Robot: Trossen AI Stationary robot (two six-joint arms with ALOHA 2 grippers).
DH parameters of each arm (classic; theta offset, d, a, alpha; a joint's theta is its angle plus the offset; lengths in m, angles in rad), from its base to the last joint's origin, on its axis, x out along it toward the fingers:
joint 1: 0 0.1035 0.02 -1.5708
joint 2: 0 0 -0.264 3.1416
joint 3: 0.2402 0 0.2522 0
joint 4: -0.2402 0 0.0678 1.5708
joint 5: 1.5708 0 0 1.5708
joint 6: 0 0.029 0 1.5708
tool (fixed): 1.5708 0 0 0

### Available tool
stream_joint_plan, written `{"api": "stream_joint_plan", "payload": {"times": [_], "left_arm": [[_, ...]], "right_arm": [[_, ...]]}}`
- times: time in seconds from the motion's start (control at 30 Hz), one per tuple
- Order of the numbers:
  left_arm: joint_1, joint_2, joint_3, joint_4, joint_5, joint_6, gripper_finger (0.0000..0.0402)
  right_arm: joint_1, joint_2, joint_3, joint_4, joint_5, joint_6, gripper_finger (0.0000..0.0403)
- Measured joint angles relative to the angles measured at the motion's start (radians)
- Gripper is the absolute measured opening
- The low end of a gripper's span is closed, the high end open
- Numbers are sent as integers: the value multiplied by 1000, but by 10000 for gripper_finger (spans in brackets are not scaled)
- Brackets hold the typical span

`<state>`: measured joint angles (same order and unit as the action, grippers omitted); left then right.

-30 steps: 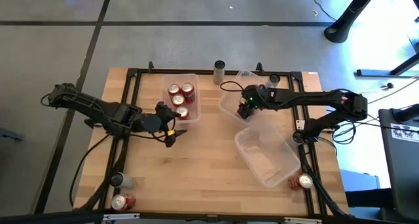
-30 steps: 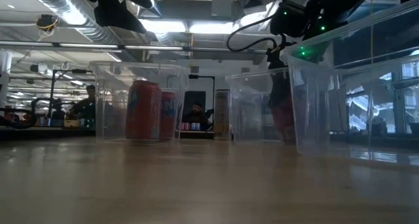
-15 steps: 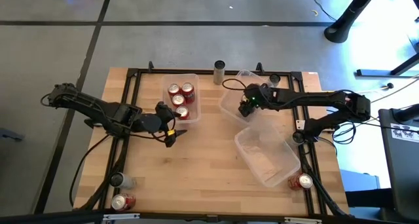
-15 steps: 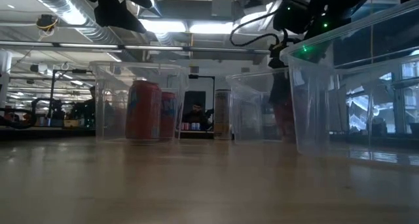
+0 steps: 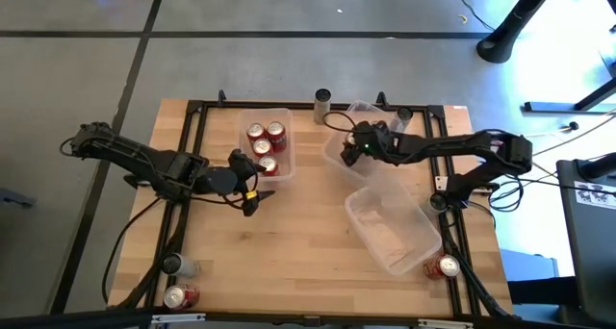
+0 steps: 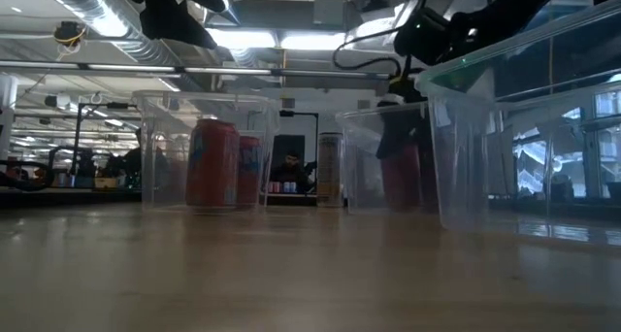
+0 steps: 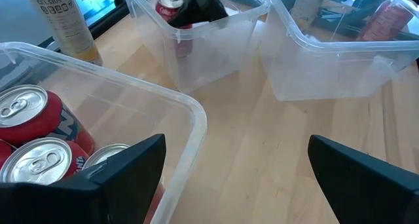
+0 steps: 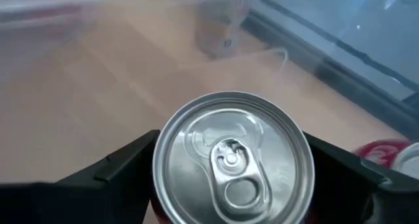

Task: Sort soda cans
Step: Put the red-white soda can into the top right transparent bin

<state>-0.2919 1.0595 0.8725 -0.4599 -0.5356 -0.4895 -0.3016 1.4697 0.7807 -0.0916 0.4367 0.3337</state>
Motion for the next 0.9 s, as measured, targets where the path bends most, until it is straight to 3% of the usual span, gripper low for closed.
{"api": "stream_joint_plan", "payload": {"times": [0.2, 0.53, 0.7, 0.9], "left_arm": [[0, 0, 0, 0, 0, 0, 363], [0, 0, 0, 0, 0, 0, 363], [0, 0, 0, 0, 0, 0, 363], [0, 0, 0, 0, 0, 6, 363]], "right_arm": [[0, 35, 2, 38, 11, 2, 331], [0, 20, 11, 0, -41, -39, 393], [1, -33, 108, -154, -97, -82, 396], [14, -111, 289, -496, -221, -102, 393]]}}
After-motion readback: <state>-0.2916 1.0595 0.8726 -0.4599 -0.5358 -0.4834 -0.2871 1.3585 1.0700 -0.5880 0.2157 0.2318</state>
